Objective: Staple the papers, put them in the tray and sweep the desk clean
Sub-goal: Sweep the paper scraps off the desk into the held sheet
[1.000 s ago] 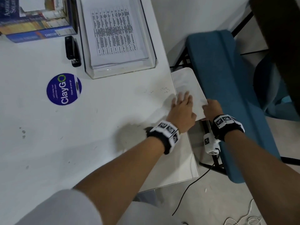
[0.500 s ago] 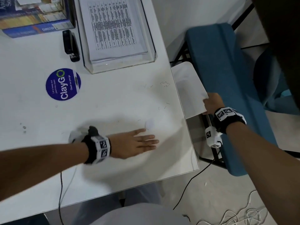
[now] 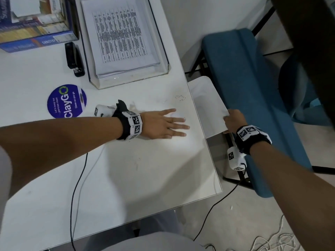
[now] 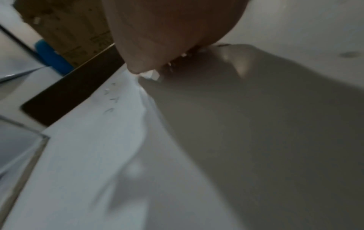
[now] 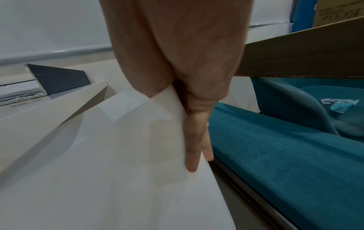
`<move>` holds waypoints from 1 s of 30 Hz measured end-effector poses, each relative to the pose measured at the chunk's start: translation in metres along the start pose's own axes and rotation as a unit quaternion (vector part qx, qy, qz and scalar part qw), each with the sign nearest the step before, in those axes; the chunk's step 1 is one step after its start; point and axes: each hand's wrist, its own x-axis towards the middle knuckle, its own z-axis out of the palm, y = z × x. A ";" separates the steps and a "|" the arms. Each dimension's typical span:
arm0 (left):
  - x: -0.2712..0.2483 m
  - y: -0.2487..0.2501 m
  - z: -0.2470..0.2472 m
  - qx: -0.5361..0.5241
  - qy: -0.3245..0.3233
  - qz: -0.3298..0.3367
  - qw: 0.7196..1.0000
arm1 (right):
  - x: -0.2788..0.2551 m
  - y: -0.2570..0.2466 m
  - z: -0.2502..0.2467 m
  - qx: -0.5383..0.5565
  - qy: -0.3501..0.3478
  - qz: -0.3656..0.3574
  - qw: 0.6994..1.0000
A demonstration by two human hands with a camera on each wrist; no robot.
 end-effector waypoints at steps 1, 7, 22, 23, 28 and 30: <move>0.003 -0.004 -0.002 -0.006 -0.003 -0.023 1.000 | 0.000 0.000 0.001 0.008 -0.001 0.001 1.000; -0.012 0.005 -0.010 -0.074 0.034 -0.217 0.973 | 0.002 0.000 0.000 -0.020 0.016 -0.011 1.000; 0.071 0.158 -0.022 -0.356 0.046 -0.704 0.612 | 0.012 -0.003 0.002 0.000 -0.018 -0.006 1.000; 0.080 0.147 -0.027 -0.366 0.045 -0.707 0.603 | 0.013 -0.003 0.002 0.000 -0.016 -0.005 1.000; 0.116 0.101 -0.041 -0.371 0.042 -0.686 0.625 | 0.008 -0.007 0.002 -0.007 -0.011 -0.013 1.000; 0.127 0.088 -0.042 -0.366 0.035 -0.653 0.662 | 0.007 -0.007 0.001 -0.002 -0.009 -0.011 1.000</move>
